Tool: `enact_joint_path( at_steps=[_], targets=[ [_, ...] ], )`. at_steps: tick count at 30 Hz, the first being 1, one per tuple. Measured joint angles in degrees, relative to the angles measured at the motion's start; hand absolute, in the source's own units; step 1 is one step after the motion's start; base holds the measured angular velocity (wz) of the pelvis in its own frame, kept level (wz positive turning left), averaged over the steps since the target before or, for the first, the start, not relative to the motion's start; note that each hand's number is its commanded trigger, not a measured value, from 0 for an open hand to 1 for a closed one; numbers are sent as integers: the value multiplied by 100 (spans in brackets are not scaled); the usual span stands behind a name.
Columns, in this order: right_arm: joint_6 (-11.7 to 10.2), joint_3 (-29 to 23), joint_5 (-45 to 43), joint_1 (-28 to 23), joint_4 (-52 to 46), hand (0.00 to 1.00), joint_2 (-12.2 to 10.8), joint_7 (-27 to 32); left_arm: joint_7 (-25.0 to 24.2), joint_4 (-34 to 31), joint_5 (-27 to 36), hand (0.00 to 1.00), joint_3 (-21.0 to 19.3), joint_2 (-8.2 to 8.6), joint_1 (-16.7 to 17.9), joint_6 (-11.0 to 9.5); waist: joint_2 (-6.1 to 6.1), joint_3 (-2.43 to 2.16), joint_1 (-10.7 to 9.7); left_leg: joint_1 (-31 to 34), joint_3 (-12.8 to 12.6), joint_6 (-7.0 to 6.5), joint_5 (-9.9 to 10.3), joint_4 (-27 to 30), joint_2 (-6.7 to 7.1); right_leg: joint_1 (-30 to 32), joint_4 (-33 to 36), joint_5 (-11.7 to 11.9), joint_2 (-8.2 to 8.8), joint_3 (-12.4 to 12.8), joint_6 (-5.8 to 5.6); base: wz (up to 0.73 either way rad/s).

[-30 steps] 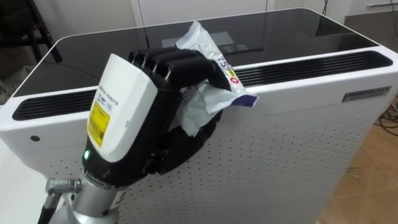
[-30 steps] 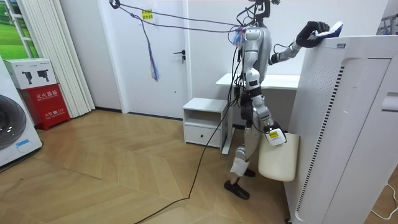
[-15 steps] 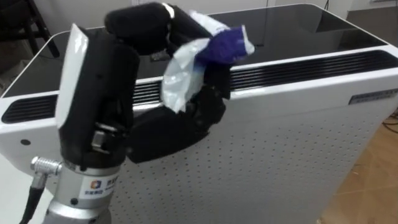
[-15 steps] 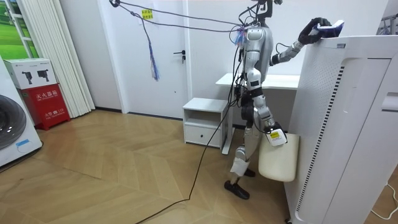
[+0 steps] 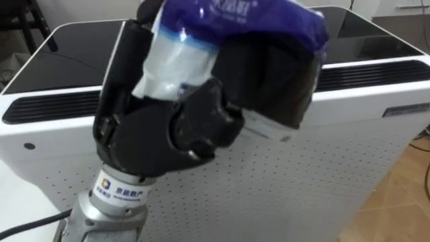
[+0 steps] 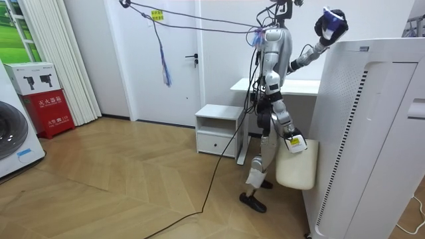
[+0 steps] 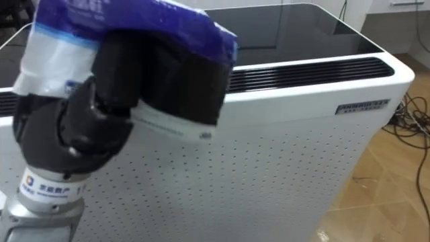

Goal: Pick garbage

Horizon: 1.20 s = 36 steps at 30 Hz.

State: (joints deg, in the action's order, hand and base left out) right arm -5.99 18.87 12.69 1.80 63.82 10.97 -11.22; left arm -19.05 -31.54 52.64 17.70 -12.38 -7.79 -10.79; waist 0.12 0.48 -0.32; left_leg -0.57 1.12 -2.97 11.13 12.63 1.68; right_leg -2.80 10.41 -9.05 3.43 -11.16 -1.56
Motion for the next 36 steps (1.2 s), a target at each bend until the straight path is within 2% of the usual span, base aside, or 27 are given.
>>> enact_joint_path(
  at_steps=[2,5,9,13,19,24,27,28,29,32,36],
  targets=[
    [87,0,-40,51,0,100,-2,2,-208,39,201,100,89,27,-1,167,4,2,-103,0,-7,0,0,1,-2,0,30,0,2,-13,0,0],
    [107,-1,-82,69,1,100,0,6,-399,70,481,100,200,101,-26,295,10,-2,-185,62,-24,2,2,32,-6,51,50,6,-1,-13,10,0],
    [195,-2,-109,134,0,100,-1,50,-606,99,747,100,266,181,-118,379,14,-1,-231,193,-65,3,1,117,-26,214,138,16,-3,-5,26,-4],
    [231,-4,-168,151,0,100,1,68,-650,268,740,100,267,161,-117,522,9,2,-230,194,-91,6,-1,101,-38,252,153,21,-7,14,35,-7],
    [232,-3,-183,195,65,100,-13,68,-677,680,621,100,280,138,-110,546,-21,24,-137,340,-90,6,-1,101,-41,383,217,19,0,-6,38,-1],
    [250,-7,-197,251,88,100,-24,103,-1181,825,416,100,333,106,-52,549,-19,27,-63,599,-83,16,-11,277,-48,598,247,33,-4,-37,63,4],
    [282,-16,-193,301,101,100,-15,108,-1502,1227,334,100,516,-13,179,550,44,78,-52,627,-59,18,-6,259,-54,601,275,37,-6,-55,70,0],
    [334,-16,-192,322,99,100,-18,119,-1586,1478,82,100,579,-45,300,600,56,88,-53,682,-54,21,-6,281,-56,667,332,37,-1,-54,71,0],
    [370,-19,-191,352,89,100,-10,139,-1605,1740,-129,100,641,-58,374,698,87,69,-50,818,-60,25,-8,356,-63,815,416,35,3,-46,79,0],
    [415,-52,-191,436,40,100,-32,188,-1654,2426,-451,100,714,-65,394,892,162,74,47,1183,-74,61,-38,537,-90,1197,582,54,-3,-35,148,-3],
    [422,-102,-177,463,81,100,-32,186,-1655,3201,-670,100,730,14,423,908,184,74,76,1458,-83,96,-81,673,-118,1462,673,53,-7,-57,209,3]
  ],
)
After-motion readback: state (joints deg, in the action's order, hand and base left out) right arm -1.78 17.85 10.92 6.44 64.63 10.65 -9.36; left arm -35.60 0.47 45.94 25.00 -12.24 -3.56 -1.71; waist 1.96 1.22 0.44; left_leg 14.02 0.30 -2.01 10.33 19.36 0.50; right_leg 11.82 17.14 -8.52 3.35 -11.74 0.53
